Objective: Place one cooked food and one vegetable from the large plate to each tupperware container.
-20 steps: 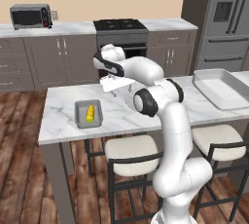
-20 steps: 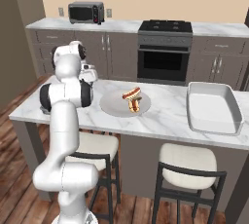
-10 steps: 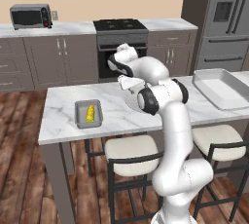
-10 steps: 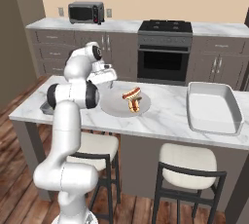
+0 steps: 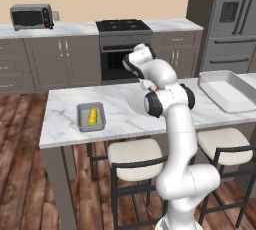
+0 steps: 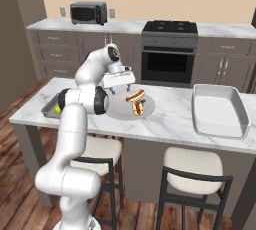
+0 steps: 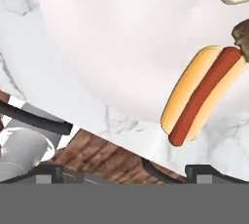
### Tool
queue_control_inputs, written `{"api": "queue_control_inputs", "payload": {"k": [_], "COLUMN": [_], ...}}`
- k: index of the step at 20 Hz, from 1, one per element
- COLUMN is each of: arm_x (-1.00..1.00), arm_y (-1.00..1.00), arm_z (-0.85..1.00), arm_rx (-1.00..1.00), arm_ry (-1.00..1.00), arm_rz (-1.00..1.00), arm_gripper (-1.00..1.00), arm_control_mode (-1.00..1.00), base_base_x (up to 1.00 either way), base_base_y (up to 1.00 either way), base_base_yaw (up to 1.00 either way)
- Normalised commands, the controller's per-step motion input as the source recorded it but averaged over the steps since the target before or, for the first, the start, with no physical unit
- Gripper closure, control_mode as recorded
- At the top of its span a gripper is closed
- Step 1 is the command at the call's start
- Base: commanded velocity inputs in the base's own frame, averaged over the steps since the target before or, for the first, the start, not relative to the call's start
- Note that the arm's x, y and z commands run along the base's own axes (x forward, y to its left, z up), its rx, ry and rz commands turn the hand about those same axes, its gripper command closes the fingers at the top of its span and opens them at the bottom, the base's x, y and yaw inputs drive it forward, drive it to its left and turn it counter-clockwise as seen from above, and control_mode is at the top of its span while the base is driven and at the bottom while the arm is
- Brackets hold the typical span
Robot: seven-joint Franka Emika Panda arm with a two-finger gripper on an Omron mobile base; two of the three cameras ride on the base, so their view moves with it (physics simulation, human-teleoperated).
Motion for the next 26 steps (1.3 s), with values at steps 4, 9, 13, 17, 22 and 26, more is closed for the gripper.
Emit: {"api": "queue_control_inputs", "payload": {"k": [4,9,13,17,22,26], "arm_x": [0.0,-0.22,-0.8,-1.0,-0.07,0.56], "arm_y": [-0.41,0.0,-0.07,-0.11,0.0,-0.11], "arm_z": [0.0,-0.14,-0.49,-0.58,-0.13,-0.11], "arm_rx": [0.55,0.02,0.0,0.0,-0.22,-0.26], "arm_ry": [-0.11,-0.27,-0.41,-0.49,-0.19,0.11], "arm_rz": [0.05,-0.09,-0.19,-0.15,-0.03,0.0], "arm_gripper": [-1.0,-1.0,-1.0,-1.0,-1.0,-1.0], "arm_control_mode": [-1.0,-1.0,-1.0,-1.0,-1.0,-1.0], "base_base_x": [0.0,0.0,0.0,0.0,0.0,0.0], "base_base_y": [0.0,0.0,0.0,0.0,0.0,0.0], "base_base_yaw": [0.0,0.0,0.0,0.0,0.0,0.0]}}
